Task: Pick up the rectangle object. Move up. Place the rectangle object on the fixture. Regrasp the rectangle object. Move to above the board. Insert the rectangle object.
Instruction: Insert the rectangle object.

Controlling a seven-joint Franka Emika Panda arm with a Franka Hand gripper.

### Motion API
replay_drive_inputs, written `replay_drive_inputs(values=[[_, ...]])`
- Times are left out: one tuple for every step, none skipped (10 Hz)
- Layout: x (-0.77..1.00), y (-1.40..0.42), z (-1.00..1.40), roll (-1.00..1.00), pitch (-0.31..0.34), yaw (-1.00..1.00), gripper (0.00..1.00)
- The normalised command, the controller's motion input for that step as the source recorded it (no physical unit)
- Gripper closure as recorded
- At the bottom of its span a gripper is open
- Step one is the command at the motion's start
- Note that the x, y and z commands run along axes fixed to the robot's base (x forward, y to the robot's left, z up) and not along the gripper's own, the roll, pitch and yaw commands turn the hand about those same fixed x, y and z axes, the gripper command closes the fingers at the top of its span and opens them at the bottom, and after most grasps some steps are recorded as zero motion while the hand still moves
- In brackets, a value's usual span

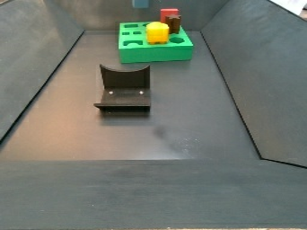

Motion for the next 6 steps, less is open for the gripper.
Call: replay_drive_inputs(values=[[0.47,-0.47,-0.51,0.13,-0.107,0.11,1.00],[0.48,-0.41,-0.51,0.12,-0.104,0.15,1.00],[0.66,-0.20,-0.38,0.08,-0.064,0.29,1.00],[0.65,-0.18,-0.37,0.07,-0.070,0.28,1.00],[0.62,-0.04,-0.36,0.09,-0.047,0.28,1.00],[0.51,0.00,-0.30,0.08,-0.029,0.20,1.00]])
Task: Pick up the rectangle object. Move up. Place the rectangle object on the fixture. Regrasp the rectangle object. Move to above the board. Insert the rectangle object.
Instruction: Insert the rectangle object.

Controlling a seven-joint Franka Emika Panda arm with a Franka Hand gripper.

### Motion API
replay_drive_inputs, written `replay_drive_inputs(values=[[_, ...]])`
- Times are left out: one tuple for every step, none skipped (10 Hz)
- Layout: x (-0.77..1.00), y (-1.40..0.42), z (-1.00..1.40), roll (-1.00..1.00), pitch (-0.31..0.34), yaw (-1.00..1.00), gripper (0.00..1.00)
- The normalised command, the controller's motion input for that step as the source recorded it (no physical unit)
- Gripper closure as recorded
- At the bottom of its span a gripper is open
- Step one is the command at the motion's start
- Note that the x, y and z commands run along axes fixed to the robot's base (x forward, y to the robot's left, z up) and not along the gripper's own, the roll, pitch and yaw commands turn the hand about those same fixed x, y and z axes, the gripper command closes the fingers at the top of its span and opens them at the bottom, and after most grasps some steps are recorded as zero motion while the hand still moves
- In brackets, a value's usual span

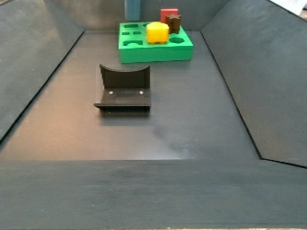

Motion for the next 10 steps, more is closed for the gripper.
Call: replay_drive_inputs(values=[[0.41,0.01,-0.25,0.12,-0.003,0.16,1.00],[0.30,0.01,-0.15,0.12,0.000,0.11,1.00],[0.20,0.02,-0.14,0.14,0.000,0.00,1.00],[0.13,0.11,-0.14,0.14,0.000,-0.06,1.00],[0.00,0.17,-0.11,0.15,0.020,-0.07,1.00],[-0.01,0.11,-0.06,0.10,0.031,-0.12,1.00],[-0.15,0.05,-0.02,0.01,0.000,-0.20,1.00],[-0.20,0.03,0.00,0.00,0.000,-0.25,1.00],[-0.20,0.00,0.00,0.00,0.000,-0.23,1.00],[-0.20,0.00,0.00,0.00,0.000,-0.22,1.00]])
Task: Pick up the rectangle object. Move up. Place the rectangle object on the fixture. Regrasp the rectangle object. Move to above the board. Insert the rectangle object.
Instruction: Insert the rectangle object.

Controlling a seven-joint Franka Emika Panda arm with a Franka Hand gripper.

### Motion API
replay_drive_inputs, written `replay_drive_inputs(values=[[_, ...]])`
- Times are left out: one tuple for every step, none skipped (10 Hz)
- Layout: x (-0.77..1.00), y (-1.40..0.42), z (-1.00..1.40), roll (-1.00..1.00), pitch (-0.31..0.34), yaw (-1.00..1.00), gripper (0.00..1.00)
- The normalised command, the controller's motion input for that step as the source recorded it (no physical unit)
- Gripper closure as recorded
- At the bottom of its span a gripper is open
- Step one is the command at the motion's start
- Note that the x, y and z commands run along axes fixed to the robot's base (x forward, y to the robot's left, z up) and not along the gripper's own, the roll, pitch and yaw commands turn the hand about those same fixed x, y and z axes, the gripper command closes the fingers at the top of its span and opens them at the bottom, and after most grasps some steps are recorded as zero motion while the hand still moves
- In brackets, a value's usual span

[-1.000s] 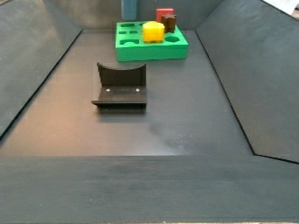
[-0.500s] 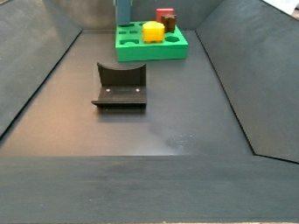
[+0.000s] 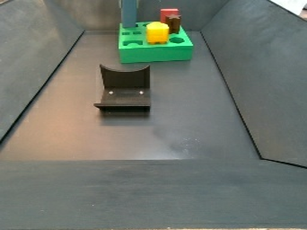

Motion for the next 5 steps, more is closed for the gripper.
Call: replay_drive_inputs(values=[[-0.15,0.00,0.00,0.00,0.000,-0.19,1.00],[-0.09,0.00,-0.03,0.00,0.000,-0.22,1.00],[-0.11,0.00,-0.05,0.00,0.000,-0.27,1.00],[-0.11,0.00,-0.14,0.00,-0.004,-0.21,1.00],[-0.02,0.00,-0.07,0.00,-0.010,-0.14,1.00]])
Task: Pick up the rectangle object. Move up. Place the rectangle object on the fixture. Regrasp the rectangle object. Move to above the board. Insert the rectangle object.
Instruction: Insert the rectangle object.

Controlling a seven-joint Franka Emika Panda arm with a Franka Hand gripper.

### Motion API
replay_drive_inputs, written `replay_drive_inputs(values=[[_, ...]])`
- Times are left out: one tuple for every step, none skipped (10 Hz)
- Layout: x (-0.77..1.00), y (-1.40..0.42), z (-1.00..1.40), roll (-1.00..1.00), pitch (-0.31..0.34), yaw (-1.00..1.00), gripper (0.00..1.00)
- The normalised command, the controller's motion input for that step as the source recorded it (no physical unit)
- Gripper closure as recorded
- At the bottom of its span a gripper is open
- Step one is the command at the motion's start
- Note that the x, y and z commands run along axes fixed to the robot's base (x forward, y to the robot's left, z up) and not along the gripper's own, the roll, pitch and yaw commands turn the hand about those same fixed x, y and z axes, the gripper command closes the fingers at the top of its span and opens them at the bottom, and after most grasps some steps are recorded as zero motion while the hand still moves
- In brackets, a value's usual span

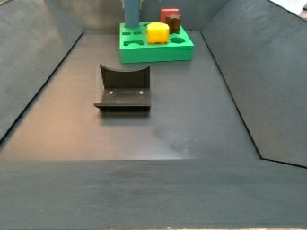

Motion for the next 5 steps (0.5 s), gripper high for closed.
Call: replay_drive_inputs(values=[[-0.01,0.00,-0.13,0.02,0.000,-0.12,1.00],[0.00,-0.12,-0.11,0.14,0.000,-0.01,1.00],[0.00,-0.23,-0.13,0.19,0.000,-0.01,1.00],[0.00,-0.30,-0.14,0.27,0.000,0.00,1.00],[0.00,-0.34,-0.24,0.29,0.000,0.00,1.00]])
